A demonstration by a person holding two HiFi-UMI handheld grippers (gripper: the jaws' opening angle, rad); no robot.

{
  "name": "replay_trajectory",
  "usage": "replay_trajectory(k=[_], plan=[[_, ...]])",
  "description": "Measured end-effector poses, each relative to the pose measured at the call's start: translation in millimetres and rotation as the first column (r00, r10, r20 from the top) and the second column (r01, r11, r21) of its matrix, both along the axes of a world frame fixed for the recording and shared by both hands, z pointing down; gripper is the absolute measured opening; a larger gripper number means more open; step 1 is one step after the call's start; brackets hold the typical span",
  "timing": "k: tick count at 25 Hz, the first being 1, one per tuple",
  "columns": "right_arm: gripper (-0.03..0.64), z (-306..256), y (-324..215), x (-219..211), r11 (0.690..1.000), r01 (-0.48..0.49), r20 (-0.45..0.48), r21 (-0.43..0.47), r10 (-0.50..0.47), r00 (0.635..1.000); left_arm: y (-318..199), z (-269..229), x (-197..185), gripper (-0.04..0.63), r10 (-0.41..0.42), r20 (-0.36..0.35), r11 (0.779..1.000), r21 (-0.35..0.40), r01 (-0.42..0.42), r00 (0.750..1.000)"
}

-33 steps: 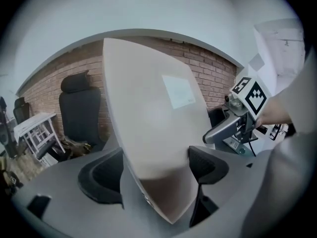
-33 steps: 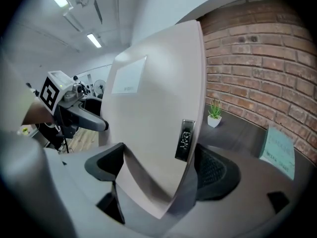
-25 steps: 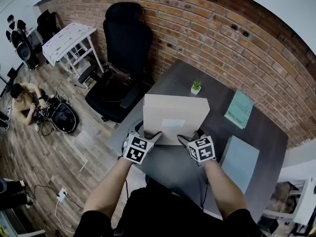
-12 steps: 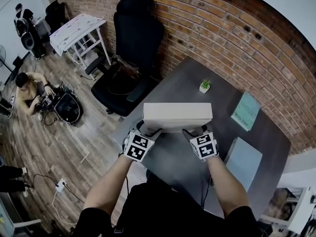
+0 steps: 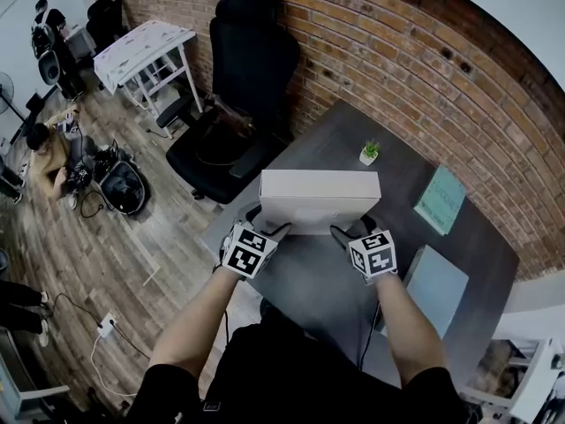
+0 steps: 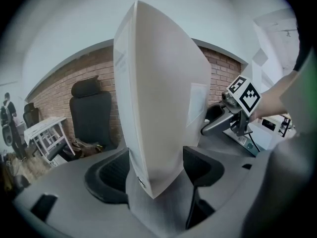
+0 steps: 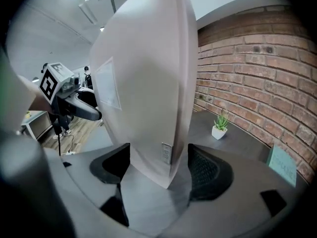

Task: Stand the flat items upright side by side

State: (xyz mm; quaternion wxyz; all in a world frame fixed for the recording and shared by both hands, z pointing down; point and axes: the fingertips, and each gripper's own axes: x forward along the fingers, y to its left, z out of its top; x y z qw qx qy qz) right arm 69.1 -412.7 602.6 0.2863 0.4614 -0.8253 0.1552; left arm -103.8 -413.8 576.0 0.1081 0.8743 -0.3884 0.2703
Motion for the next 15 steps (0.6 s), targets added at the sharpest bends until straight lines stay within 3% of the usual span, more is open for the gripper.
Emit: replay_trajectory(k=[15], plan=[[0.377, -13.1, 2.0, 4.5, 1.000, -0.011, 0.088, 0.003, 0.011, 0.996, -2.4, 0.6, 1.1, 0.353, -0.041, -0.023, 0.999, -0.027, 0.040, 0.999]])
